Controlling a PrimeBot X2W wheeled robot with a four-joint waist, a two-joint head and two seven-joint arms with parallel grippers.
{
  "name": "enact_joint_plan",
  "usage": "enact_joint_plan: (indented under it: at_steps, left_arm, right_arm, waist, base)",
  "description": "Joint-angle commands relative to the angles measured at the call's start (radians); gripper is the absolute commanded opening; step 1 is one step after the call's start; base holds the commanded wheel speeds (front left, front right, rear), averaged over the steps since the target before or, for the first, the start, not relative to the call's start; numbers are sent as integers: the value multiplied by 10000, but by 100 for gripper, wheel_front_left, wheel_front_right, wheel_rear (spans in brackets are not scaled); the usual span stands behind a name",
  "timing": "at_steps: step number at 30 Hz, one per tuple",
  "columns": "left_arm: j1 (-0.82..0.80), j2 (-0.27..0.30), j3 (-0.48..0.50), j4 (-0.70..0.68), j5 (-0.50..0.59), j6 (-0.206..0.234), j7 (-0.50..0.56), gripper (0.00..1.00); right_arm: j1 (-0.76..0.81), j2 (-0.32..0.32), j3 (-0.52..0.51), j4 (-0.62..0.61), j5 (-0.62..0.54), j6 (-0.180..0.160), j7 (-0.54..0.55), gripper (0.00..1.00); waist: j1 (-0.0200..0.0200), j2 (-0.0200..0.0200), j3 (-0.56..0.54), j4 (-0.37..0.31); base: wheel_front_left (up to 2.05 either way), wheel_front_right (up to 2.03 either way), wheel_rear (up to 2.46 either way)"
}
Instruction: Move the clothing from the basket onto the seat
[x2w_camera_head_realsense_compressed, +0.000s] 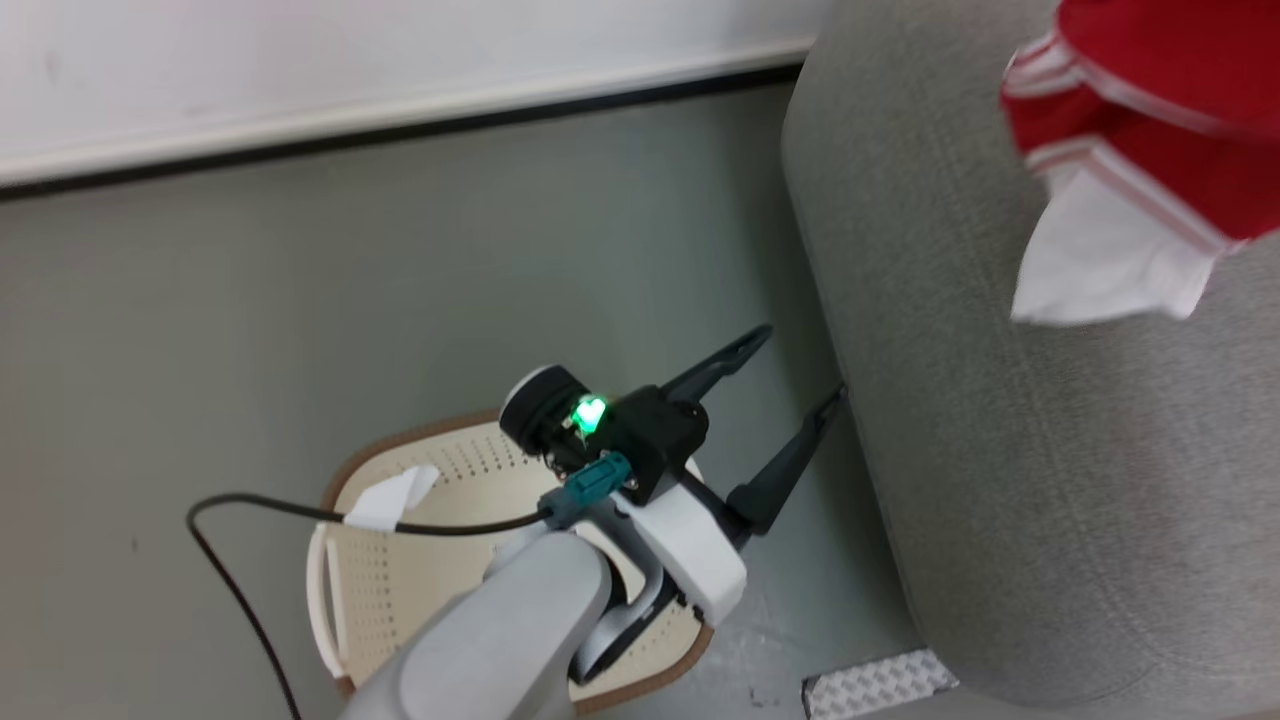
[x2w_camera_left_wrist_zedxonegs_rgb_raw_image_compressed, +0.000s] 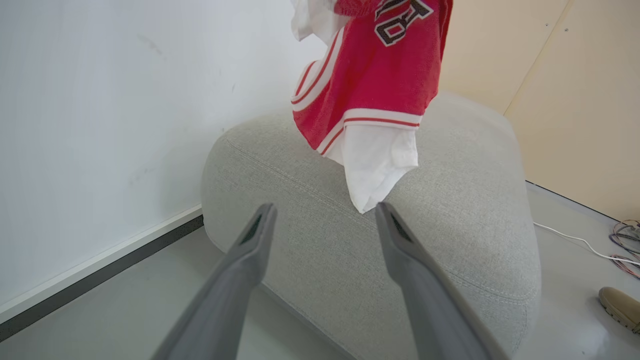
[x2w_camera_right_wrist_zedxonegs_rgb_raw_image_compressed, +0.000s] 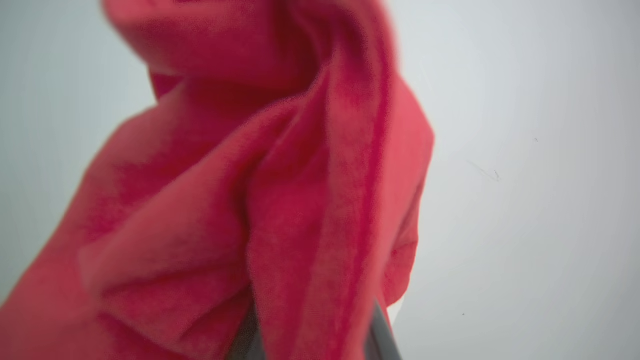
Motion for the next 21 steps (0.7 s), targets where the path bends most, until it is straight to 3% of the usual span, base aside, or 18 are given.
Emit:
enact_joint_plan:
  at_steps: [1,9,21]
  left_arm:
    - [-398,67,-19,-74,214,-18,-4,100]
    - [-1292,-18,-173,-358,591,-55,-32,100]
    - [-2057,61,-486,-873,1071,-70,218,100]
  right_arm:
    - [-715,-296,-197,113,128,-27,198,0]
    - [-3187,-1623,-145,1550,40,-27,641,0]
    - [-4755,-2505,-340,4102,-353,-27,566,0]
  waist:
    - [-3,0,894,346]
    - [-3,0,1948,671]
    - [-3,0,3068,867]
  base:
    - [0,0,0]
    - [0,0,0]
    - [0,0,0]
